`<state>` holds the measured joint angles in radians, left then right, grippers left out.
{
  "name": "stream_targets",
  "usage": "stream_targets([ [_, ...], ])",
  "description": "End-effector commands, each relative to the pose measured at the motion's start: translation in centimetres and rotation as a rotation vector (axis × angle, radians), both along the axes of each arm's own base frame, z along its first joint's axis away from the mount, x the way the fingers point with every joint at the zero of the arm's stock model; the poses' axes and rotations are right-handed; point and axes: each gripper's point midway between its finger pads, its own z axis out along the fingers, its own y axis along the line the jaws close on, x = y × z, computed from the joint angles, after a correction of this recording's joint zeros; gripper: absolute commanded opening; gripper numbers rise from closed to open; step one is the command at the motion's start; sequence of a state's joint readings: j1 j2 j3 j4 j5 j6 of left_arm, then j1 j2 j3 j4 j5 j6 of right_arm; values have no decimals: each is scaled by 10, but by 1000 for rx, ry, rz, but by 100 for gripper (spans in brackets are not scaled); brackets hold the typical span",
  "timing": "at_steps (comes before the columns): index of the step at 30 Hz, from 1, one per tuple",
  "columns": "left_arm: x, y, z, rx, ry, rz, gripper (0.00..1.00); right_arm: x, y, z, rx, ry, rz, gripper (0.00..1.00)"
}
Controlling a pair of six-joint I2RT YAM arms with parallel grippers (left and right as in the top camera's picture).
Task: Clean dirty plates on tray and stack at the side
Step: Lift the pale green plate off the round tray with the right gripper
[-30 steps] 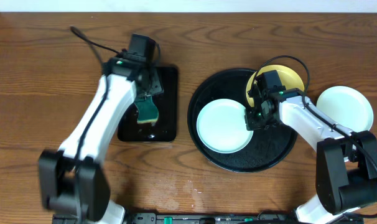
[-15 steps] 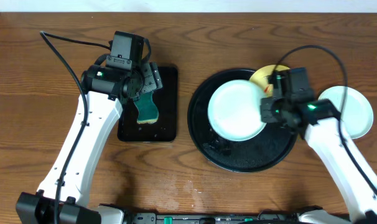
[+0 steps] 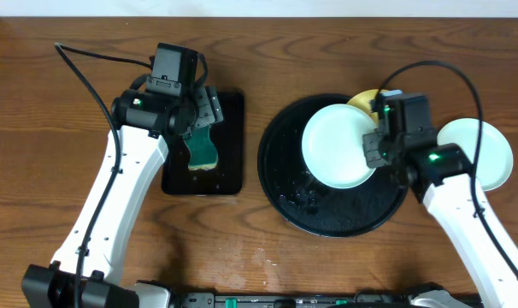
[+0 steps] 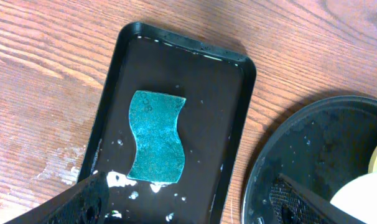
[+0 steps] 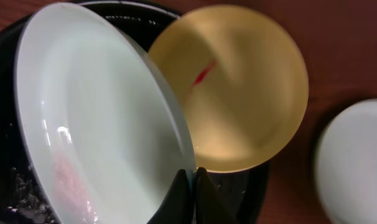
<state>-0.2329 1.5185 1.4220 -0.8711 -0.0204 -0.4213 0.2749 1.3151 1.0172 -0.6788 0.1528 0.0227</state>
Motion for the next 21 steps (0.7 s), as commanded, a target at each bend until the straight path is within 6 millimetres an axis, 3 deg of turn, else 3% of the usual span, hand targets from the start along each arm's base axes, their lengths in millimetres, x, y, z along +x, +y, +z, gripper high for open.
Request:
stream_targets([
  [1, 2, -2, 4, -9, -7, -7, 84, 4, -1, 46, -141, -163, 8, 1],
  [9, 2, -2, 4, -9, -7, -7, 84, -14, 14, 90, -313, -320, 70, 1],
  [21, 2, -2, 4, -9, -7, -6, 84, -29, 52, 109, -540, -410, 259, 1],
])
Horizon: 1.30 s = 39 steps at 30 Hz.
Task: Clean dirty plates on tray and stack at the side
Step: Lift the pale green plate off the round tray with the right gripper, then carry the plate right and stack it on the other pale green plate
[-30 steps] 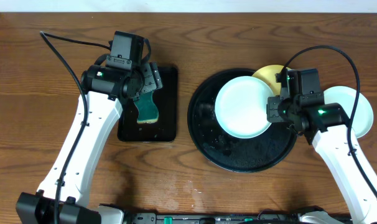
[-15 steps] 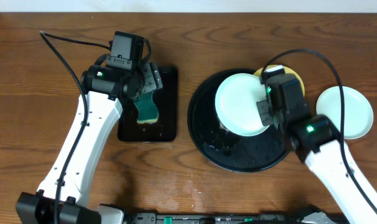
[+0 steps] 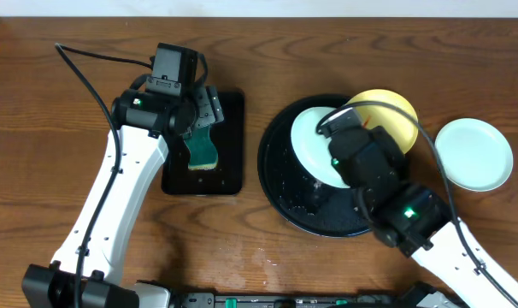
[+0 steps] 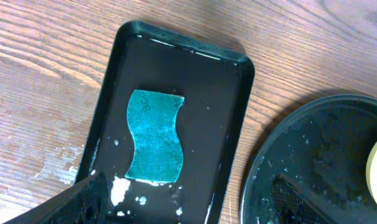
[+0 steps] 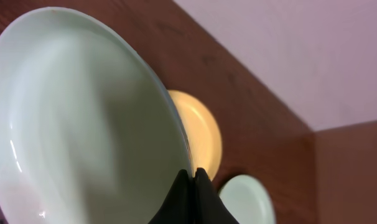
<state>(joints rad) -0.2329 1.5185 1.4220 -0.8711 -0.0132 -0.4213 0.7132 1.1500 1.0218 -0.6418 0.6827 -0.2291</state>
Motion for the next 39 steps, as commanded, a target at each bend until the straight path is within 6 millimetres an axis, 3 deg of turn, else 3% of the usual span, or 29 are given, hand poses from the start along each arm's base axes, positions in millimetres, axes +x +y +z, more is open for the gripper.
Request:
stream_targets([
  [1, 2, -1, 4, -3, -8, -3, 84, -1, 0, 25, -108, -82, 4, 1],
  [7, 2, -1, 4, -3, -8, -3, 84, -12, 18, 31, -199, -107, 83, 1],
  [13, 2, -1, 4, -3, -8, -3, 84, -18, 24, 39, -239, -149, 82, 1],
  [39, 2, -1, 4, -3, -8, -3, 84, -18, 26, 43, -254, -168, 83, 1],
])
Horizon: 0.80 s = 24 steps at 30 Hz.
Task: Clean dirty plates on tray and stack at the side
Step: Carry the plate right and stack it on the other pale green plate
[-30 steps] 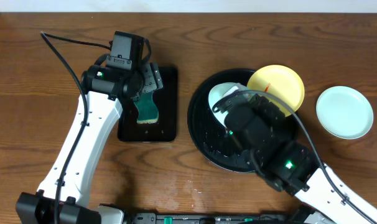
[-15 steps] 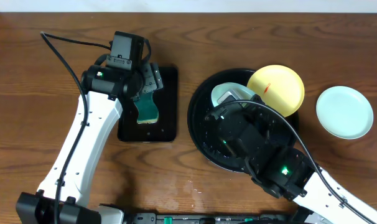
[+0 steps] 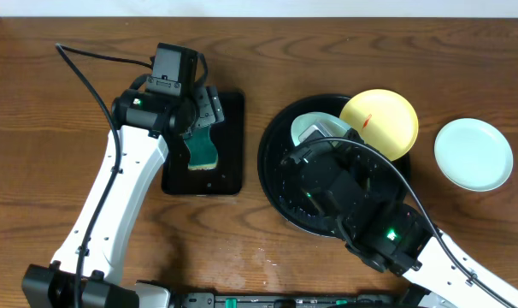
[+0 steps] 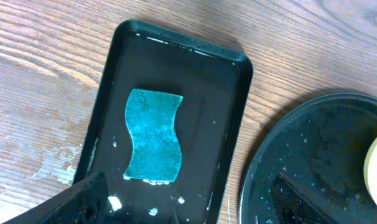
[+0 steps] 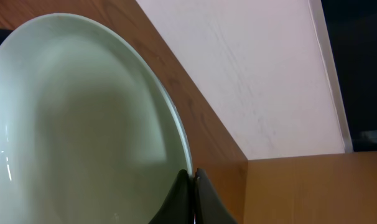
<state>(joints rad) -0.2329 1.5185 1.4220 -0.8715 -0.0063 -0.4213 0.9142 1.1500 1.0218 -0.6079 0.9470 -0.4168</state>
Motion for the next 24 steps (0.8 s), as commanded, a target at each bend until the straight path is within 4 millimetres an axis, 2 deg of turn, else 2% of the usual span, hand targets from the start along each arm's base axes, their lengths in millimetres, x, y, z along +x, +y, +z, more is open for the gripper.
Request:
stream_targets([
  [1, 2, 0, 4, 3, -10, 0, 84, -1, 1, 16, 13, -40, -6, 1],
  [8, 2, 0, 4, 3, -10, 0, 84, 0, 2, 16, 36, -44, -14, 1],
  [11, 2, 0, 4, 3, -10, 0, 84, -2, 13, 6, 74, 5, 38, 1],
  [13, 2, 0, 4, 3, -10, 0, 84, 2, -12, 15, -6, -49, -71, 1],
  [14, 2, 0, 4, 3, -10, 0, 84, 7, -29, 24, 26, -112, -173, 1],
  [15, 2, 0, 4, 3, -10, 0, 84, 11, -32, 25, 100, -133, -207, 1],
  [16, 2, 0, 4, 3, -10, 0, 84, 14, -22, 18, 147, -91, -157, 1],
  [18, 2, 0, 4, 3, -10, 0, 84, 9, 0, 2, 100, 20, -3, 1],
  [21, 2, 0, 4, 3, -10, 0, 84, 14, -21, 12, 94, -54, -129, 1],
  [22, 2, 0, 4, 3, -10, 0, 84, 15, -19, 10, 114, -46, -123, 1],
  [24, 2, 0, 4, 3, -10, 0, 84, 9, 0, -1, 112, 28, -16, 1],
])
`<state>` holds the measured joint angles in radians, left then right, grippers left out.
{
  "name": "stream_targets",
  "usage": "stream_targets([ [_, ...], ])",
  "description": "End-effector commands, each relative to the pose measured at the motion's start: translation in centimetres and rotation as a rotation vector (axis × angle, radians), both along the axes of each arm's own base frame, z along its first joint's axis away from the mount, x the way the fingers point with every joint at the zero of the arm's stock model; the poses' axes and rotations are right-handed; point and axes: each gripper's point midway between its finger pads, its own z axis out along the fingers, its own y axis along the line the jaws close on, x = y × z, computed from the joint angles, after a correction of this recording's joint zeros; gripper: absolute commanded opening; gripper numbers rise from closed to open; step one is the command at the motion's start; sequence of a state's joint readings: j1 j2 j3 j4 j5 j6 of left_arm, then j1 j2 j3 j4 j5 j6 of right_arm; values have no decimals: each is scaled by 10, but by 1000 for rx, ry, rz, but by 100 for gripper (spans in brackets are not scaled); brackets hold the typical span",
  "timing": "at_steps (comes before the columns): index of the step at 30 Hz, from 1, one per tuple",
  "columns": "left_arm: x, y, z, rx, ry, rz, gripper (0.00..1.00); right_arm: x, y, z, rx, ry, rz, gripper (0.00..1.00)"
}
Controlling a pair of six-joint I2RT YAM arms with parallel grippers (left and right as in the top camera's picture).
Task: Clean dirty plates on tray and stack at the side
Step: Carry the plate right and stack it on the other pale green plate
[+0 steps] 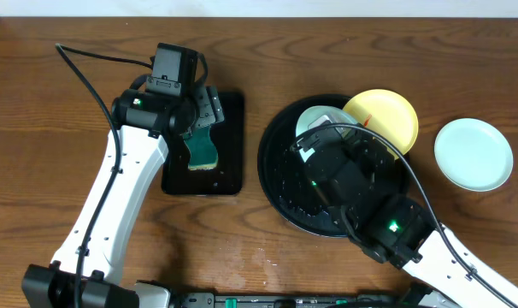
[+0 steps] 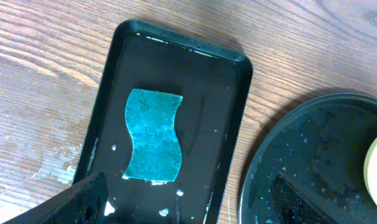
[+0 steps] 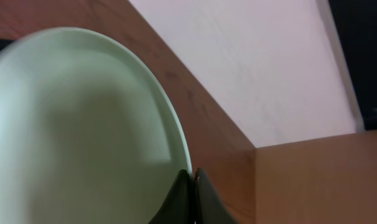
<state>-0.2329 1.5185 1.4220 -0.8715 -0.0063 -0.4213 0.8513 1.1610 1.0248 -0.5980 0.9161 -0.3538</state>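
Observation:
My right gripper (image 3: 192,177) is shut on the rim of a pale green plate (image 3: 83,124). It holds the plate steeply tilted above the back of the round black tray (image 1: 280,184), where only the plate's upper edge (image 1: 317,118) shows past my arm. A yellow plate (image 1: 381,121) with a red smear leans on the tray's back right rim. Another pale green plate (image 1: 473,154) lies on the table to the right. My left gripper (image 2: 188,208) hangs open above a teal sponge (image 2: 152,137), which lies in a wet rectangular black tray (image 2: 235,118).
Water drops and crumbs dot the floor of the round tray (image 2: 313,155). The rectangular tray (image 1: 233,145) stands a short gap to its left on the wooden table (image 1: 54,171). A pale wall (image 3: 251,56) rises behind the table's far edge.
The right arm has shifted a little to the right, with the plate still pinched and tilted up. The left arm and the sponge have not moved.
At first my right gripper held the pale green plate nearly flat over the round tray, reaching in from the right. Then the arm stood at the tray's front with the plate tipped up. Later the plate faced the wall, steeply tilted, as now. The left gripper stayed open over the sponge.

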Motion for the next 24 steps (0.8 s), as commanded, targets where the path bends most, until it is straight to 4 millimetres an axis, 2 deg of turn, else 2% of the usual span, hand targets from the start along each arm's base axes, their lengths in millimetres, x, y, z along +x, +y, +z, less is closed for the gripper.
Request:
stream_targets([
  [1, 2, 0, 4, 3, -10, 0, 84, -3, 15, -1, 37, 33, 65, 1],
  [3, 2, 0, 4, 3, -10, 1, 84, 0, 5, 1, 105, 4, -19, 1],
  [6, 2, 0, 4, 3, -10, 0, 84, 9, -19, -6, 314, -12, -187, 1],
  [11, 2, 0, 4, 3, -10, 0, 85, 26, -43, -37, 689, 146, -316, 1],
  [15, 2, 0, 4, 3, -10, 1, 84, 37, -79, -48, 930, 231, -414, 1],
  [19, 2, 0, 4, 3, -10, 0, 85, 42, -143, -50, 1152, 211, -567, 1],
  [20, 2, 0, 4, 3, -10, 1, 85, 41, -163, -50, 1193, 183, -627, 1],
  [23, 2, 0, 4, 3, -10, 0, 84, 27, -240, -56, 1270, 36, -888, 1],
  [24, 2, 0, 4, 3, -10, 0, 84, 22, -258, -58, 1280, 1, -951, 1],
])
